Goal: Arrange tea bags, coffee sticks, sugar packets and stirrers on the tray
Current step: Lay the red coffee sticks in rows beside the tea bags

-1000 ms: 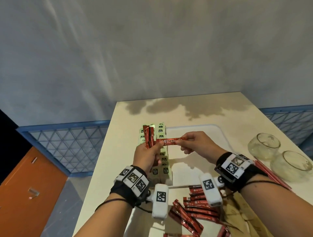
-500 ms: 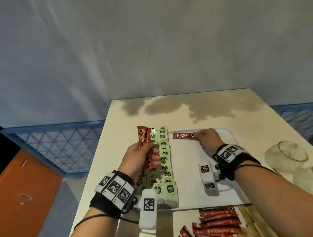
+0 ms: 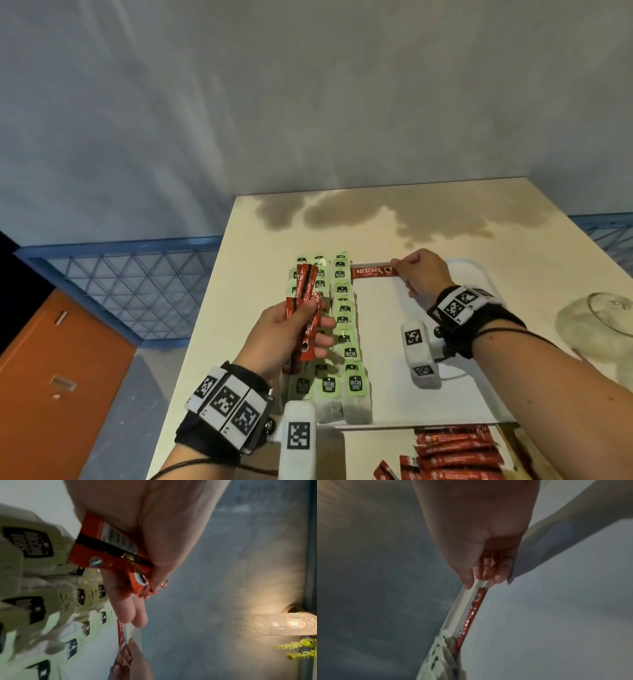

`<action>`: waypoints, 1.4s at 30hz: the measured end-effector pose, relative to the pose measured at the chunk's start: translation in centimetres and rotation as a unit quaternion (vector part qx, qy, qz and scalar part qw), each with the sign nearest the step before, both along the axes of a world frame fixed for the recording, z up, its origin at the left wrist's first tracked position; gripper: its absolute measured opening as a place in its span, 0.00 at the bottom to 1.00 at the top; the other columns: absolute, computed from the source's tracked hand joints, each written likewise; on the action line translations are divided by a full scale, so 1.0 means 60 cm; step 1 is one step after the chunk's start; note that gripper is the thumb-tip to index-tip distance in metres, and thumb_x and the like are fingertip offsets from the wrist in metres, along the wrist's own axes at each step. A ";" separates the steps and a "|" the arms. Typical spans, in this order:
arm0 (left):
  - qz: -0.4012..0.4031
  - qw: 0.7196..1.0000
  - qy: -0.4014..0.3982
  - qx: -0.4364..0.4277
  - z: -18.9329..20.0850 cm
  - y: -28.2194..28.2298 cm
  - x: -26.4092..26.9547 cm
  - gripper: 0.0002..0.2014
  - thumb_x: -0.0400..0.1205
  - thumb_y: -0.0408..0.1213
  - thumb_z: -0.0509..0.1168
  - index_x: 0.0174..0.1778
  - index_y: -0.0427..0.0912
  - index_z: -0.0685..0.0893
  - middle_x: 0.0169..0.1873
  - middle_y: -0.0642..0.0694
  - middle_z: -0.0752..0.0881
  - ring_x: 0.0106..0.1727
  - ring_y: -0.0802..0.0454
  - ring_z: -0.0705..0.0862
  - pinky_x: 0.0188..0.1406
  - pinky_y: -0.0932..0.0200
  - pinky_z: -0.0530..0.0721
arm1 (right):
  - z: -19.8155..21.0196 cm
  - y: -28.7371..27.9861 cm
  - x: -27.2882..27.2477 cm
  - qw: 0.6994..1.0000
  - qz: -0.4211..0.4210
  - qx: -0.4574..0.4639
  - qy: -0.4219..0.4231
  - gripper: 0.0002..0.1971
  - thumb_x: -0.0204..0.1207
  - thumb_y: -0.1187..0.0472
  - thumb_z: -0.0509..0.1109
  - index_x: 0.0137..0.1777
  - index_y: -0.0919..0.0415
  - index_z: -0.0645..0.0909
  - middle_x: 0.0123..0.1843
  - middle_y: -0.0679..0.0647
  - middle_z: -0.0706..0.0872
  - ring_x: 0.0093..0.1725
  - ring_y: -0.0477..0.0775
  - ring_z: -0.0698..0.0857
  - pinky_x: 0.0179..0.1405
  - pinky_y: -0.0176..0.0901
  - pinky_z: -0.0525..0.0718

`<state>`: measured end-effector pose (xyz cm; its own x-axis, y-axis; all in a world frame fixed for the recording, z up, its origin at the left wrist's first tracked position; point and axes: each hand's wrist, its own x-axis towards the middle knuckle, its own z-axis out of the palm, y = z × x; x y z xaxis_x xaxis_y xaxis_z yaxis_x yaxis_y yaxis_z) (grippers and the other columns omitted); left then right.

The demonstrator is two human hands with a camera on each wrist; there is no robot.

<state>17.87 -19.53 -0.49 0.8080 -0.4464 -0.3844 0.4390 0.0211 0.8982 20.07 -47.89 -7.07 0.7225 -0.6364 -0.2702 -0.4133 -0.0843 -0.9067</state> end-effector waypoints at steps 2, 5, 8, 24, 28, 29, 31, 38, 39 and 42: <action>-0.013 1.000 -0.018 0.013 0.002 -0.001 -0.008 0.09 0.86 0.38 0.64 0.55 0.35 0.84 0.39 0.37 0.91 0.29 0.49 0.87 0.26 0.58 0.87 | 0.017 0.013 -0.016 0.998 -0.006 0.045 -0.045 0.10 0.73 0.59 0.77 0.39 0.58 0.77 0.40 0.58 0.83 0.41 0.60 0.82 0.40 0.51 0.84; -0.044 0.997 -0.047 0.033 0.006 -0.005 -0.024 0.08 0.85 0.39 0.65 0.51 0.36 0.81 0.34 0.41 0.88 0.25 0.50 0.82 0.22 0.59 0.82 | 0.073 0.062 -0.068 0.986 0.069 0.117 -0.095 0.05 0.78 0.64 0.74 0.46 0.66 0.84 0.41 0.56 0.83 0.37 0.51 0.80 0.44 0.39 0.85; -0.080 0.993 -0.074 0.051 0.016 -0.014 -0.043 0.10 0.86 0.41 0.63 0.51 0.36 0.80 0.35 0.40 0.89 0.24 0.49 0.83 0.22 0.59 0.82 | 0.122 0.114 -0.127 0.976 0.209 0.022 -0.048 0.10 0.77 0.51 0.75 0.48 0.57 0.90 0.37 0.48 0.86 0.33 0.45 0.79 0.33 0.32 0.80; -0.002 0.999 -0.053 0.003 0.040 0.021 -0.098 0.07 0.87 0.37 0.61 0.51 0.37 0.78 0.31 0.46 0.85 0.29 0.52 0.84 0.28 0.61 0.84 | 0.161 0.170 -0.249 0.972 0.150 0.096 -0.153 0.11 0.82 0.64 0.70 0.53 0.75 0.81 0.35 0.58 0.88 0.28 0.50 0.80 0.32 0.38 0.83; 0.015 0.997 -0.055 0.061 0.010 0.028 -0.126 0.11 0.85 0.46 0.65 0.43 0.42 0.79 0.22 0.55 0.77 0.23 0.57 0.71 0.24 0.63 0.72 | 0.149 0.171 -0.268 0.975 0.121 0.127 -0.138 0.10 0.84 0.64 0.66 0.56 0.75 0.78 0.36 0.57 0.89 0.29 0.51 0.81 0.34 0.42 0.85; 0.011 0.996 -0.053 0.067 0.003 0.025 -0.135 0.11 0.84 0.47 0.66 0.44 0.42 0.80 0.22 0.55 0.76 0.22 0.57 0.71 0.23 0.63 0.72 | 0.146 0.176 -0.272 0.974 0.116 0.136 -0.138 0.09 0.85 0.65 0.65 0.55 0.74 0.78 0.36 0.57 0.89 0.29 0.51 0.81 0.36 0.44 0.84; 0.005 0.997 -0.045 0.065 -0.009 0.014 -0.148 0.13 0.83 0.47 0.67 0.49 0.40 0.82 0.23 0.54 0.76 0.21 0.57 0.70 0.21 0.64 0.71 | 0.139 0.184 -0.278 0.972 0.109 0.152 -0.140 0.07 0.85 0.65 0.64 0.54 0.71 0.78 0.36 0.58 0.89 0.29 0.51 0.81 0.39 0.47 0.84; 0.061 0.997 -0.033 0.017 -0.009 -0.006 -0.164 0.10 0.81 0.43 0.71 0.49 0.40 0.85 0.27 0.51 0.82 0.20 0.58 0.71 0.17 0.65 0.70 | 0.134 0.204 -0.287 0.967 0.109 0.179 -0.144 0.09 0.83 0.61 0.68 0.55 0.67 0.84 0.43 0.56 0.88 0.36 0.50 0.83 0.44 0.45 0.85; 0.065 0.998 -0.024 0.001 -0.005 -0.012 -0.171 0.09 0.81 0.43 0.71 0.49 0.40 0.84 0.28 0.51 0.82 0.20 0.59 0.71 0.17 0.66 0.70 | 0.134 0.210 -0.287 0.966 0.122 0.178 -0.145 0.09 0.82 0.60 0.70 0.56 0.66 0.85 0.46 0.55 0.90 0.40 0.50 0.86 0.46 0.44 0.86; 0.030 0.998 -0.048 0.029 -0.003 -0.021 -0.183 0.11 0.82 0.46 0.70 0.47 0.41 0.85 0.30 0.50 0.83 0.20 0.59 0.72 0.18 0.65 0.72 | 0.135 0.214 -0.278 0.968 0.139 0.155 -0.140 0.11 0.83 0.62 0.68 0.57 0.70 0.85 0.53 0.61 0.92 0.51 0.56 0.90 0.51 0.46 0.87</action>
